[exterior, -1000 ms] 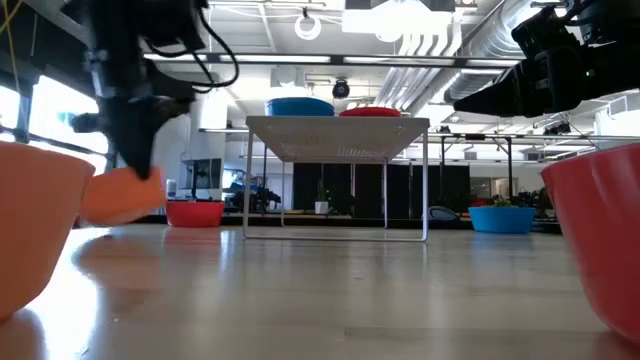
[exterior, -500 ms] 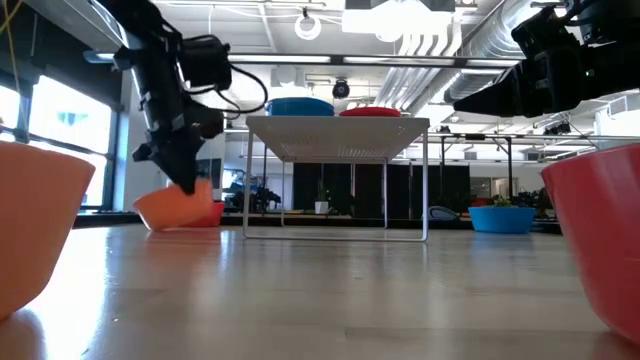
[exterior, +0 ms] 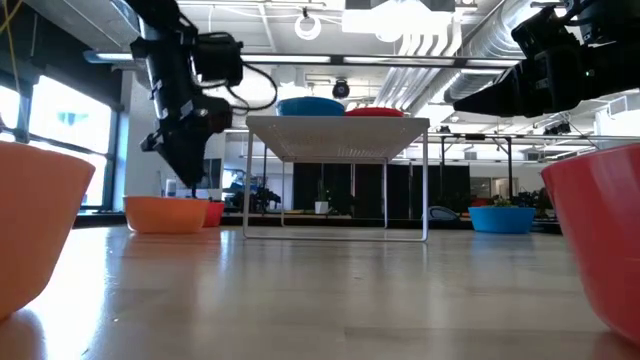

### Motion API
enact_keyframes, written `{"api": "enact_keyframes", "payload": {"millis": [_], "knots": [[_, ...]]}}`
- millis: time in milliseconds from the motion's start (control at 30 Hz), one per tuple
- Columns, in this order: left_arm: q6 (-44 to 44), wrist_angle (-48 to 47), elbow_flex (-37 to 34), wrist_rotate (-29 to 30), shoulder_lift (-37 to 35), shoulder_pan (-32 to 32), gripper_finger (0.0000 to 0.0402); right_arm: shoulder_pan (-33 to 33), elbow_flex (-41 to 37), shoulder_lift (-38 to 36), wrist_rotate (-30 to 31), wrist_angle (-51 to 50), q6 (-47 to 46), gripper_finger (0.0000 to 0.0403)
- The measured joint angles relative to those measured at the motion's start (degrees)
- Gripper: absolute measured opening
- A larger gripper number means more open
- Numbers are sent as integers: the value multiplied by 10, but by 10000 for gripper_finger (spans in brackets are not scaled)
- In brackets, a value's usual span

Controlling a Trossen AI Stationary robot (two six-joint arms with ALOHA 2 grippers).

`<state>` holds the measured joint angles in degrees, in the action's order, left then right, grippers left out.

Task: Pick & Place Mini bowls
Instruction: Stack the orange bowl on top of the orange bowls on the shelf

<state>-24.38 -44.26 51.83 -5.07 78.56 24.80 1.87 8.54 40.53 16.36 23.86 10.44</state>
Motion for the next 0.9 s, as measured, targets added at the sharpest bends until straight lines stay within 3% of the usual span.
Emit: {"api": "enact_keyframes", "payload": {"millis": [200, 367, 533, 667, 900], "knots": [[19, -110, 49, 45, -7, 0, 119, 0, 0, 0, 0, 0, 0, 0], [22, -146, 60, 97, -30, 2, 119, 0, 0, 0, -2, 0, -1, 0], [32, -143, 61, 103, -59, 5, 113, 0, 0, 0, -2, 0, 0, 0], [31, -156, 61, 81, -63, 44, 91, 0, 0, 0, -2, 0, 0, 0], [81, -164, 61, 63, -5, 119, 109, 0, 0, 0, -2, 2, -4, 0]]}}
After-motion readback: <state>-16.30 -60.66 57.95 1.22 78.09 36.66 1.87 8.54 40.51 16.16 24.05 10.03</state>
